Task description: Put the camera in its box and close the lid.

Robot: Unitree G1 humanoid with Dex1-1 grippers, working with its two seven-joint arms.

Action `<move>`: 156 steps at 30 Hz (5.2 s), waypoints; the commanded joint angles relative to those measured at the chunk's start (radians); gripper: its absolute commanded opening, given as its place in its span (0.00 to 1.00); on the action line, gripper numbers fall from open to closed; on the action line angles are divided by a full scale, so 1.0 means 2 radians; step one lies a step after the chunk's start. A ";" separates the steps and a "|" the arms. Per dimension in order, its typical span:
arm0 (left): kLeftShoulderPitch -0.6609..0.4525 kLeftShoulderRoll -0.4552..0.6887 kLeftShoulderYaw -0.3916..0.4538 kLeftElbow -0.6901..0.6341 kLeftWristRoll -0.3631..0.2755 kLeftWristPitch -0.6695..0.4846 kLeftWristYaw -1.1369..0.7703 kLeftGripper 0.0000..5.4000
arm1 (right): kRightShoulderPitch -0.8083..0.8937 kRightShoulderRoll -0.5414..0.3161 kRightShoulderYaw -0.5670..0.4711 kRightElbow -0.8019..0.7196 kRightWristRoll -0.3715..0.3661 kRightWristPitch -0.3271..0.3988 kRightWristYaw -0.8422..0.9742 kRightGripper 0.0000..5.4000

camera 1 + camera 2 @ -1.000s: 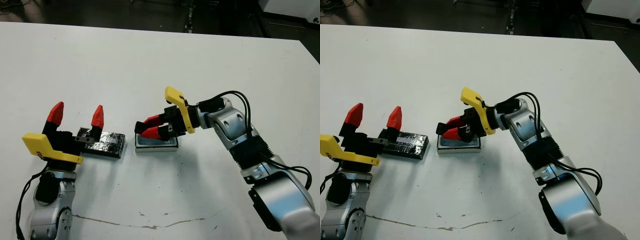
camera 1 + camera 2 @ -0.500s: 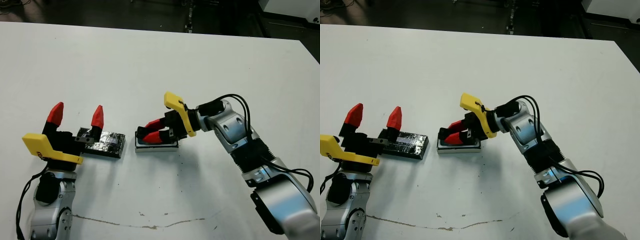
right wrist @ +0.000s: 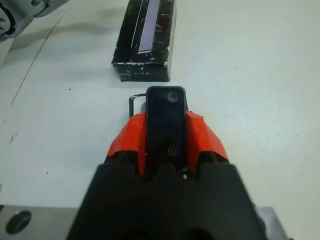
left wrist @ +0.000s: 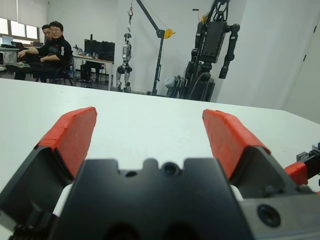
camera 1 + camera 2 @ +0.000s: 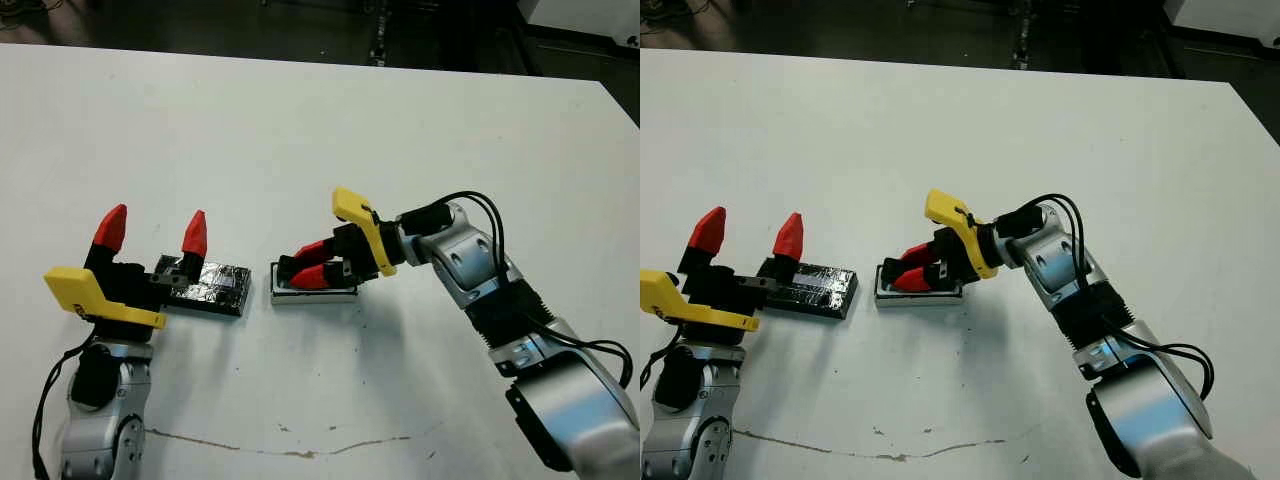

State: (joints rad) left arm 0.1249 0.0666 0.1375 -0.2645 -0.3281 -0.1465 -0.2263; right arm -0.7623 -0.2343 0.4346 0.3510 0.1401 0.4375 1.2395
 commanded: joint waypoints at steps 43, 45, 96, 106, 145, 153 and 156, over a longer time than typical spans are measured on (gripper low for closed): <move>0.004 -0.002 -0.003 0.003 0.002 0.000 0.002 1.00 | -0.017 -0.048 0.009 0.023 -0.029 -0.036 0.054 0.62; 0.004 -0.002 -0.003 0.003 0.000 0.001 0.002 1.00 | -0.013 -0.048 0.007 0.021 -0.031 -0.040 0.050 0.68; -0.021 0.082 0.020 -0.026 0.025 0.033 -0.029 1.00 | 0.481 0.054 -0.316 -0.414 0.127 -0.080 -0.432 0.62; -0.088 0.285 0.055 -0.006 -0.046 0.117 -0.231 1.00 | 0.488 0.089 -0.290 -0.392 0.110 -0.132 -0.472 0.30; -0.461 0.431 -0.287 0.341 -0.114 0.067 -0.694 1.00 | 0.488 0.095 -0.268 -0.372 0.109 -0.140 -0.497 0.00; -0.445 0.432 -0.305 0.319 -0.105 0.093 -0.694 1.00 | 0.488 0.092 -0.268 -0.368 0.108 -0.143 -0.494 0.00; -0.441 0.435 -0.314 0.315 -0.110 0.096 -0.694 1.00 | 0.488 0.092 -0.268 -0.369 0.110 -0.140 -0.494 0.00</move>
State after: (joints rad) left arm -0.7748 0.9152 -0.4764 0.3741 -0.5474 0.0383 -1.6099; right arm 0.2051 -0.0388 -0.0976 -0.3965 0.3595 0.1669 0.2515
